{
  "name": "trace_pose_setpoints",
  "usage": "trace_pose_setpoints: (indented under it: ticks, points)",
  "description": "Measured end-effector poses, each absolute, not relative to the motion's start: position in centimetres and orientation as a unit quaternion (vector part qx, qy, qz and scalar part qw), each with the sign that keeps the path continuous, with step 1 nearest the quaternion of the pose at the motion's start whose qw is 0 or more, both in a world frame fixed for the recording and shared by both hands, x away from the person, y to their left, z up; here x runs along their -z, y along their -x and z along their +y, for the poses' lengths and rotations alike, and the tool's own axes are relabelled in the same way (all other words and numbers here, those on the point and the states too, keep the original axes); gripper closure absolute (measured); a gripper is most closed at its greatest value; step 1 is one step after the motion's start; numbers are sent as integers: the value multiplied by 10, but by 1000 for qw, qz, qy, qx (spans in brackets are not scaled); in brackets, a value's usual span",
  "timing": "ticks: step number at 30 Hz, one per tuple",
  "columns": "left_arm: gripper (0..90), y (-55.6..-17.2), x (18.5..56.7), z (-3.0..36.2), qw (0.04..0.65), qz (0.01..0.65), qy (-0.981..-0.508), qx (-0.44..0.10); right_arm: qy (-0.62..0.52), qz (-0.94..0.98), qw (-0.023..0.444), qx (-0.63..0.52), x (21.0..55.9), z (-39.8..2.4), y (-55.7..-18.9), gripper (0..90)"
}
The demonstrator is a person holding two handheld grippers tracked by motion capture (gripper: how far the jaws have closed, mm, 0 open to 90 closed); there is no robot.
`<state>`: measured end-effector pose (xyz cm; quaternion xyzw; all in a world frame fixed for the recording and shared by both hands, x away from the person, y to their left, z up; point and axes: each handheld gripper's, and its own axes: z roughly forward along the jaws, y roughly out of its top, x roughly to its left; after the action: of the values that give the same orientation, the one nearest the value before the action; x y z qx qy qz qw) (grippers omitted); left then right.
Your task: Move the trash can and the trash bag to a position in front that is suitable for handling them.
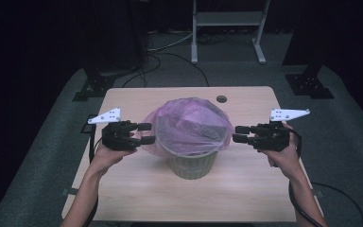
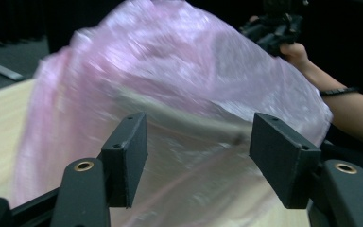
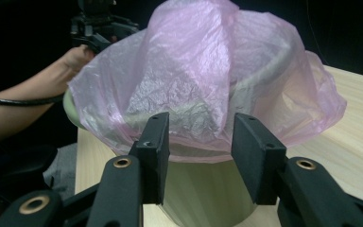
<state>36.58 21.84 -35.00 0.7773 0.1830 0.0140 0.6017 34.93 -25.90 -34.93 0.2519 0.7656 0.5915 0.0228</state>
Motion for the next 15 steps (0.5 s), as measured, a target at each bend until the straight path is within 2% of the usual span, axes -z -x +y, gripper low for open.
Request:
trace_pose_setpoints:
  ticks: [2, 7, 12, 14, 15]
  points:
    - [349, -365, 352, 215, 596, 182, -782, -13, -249, 773, 26, -584, 350, -255, -350, 579]
    - [351, -364, 354, 216, 592, 184, -784, -4, -242, 783, 25, -573, 351, -248, -350, 675]
    - [486, -359, 361, 217, 600, 168, -782, 14, -235, 786, 16, -572, 351, -246, -347, 839]
    - [600, -356, 362, 216, 608, 156, -778, 7, -238, 786, 17, -570, 350, -245, -345, 899]
    - [658, -354, 362, 216, 611, 154, -777, 1, -238, 788, 18, -567, 350, -245, -344, 900]
